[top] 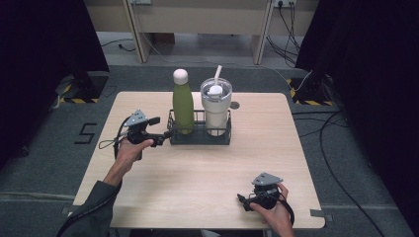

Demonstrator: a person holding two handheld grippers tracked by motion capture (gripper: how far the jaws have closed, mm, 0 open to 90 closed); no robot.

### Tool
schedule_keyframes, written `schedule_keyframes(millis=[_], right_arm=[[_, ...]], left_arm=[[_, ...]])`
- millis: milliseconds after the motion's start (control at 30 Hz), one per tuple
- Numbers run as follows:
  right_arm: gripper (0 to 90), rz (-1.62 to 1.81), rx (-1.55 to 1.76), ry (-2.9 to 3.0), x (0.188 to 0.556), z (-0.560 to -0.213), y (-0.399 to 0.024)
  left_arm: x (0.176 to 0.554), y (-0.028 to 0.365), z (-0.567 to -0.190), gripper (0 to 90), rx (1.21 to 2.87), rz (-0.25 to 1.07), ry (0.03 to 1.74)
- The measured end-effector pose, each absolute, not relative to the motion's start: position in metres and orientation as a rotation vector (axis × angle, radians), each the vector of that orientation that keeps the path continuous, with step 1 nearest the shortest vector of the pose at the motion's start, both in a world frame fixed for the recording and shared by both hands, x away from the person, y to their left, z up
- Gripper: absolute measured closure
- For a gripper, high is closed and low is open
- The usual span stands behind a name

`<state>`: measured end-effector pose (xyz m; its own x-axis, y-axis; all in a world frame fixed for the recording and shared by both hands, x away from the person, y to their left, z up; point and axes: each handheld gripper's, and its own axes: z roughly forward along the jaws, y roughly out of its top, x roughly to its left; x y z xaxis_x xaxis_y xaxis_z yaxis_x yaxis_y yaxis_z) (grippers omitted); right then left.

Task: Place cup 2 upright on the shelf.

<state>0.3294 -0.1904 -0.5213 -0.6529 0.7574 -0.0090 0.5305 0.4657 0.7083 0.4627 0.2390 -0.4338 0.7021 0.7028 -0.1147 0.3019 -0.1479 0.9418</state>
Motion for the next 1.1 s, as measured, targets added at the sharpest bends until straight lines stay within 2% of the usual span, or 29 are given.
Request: schedule_keyframes(millis=[1100], right_arm=[[4.4,0.991,1.095,2.397,0.329,-0.521,-0.189]], left_arm=[[0.422,0.239,-0.454,14.5,1.755,0.364,0.780]])
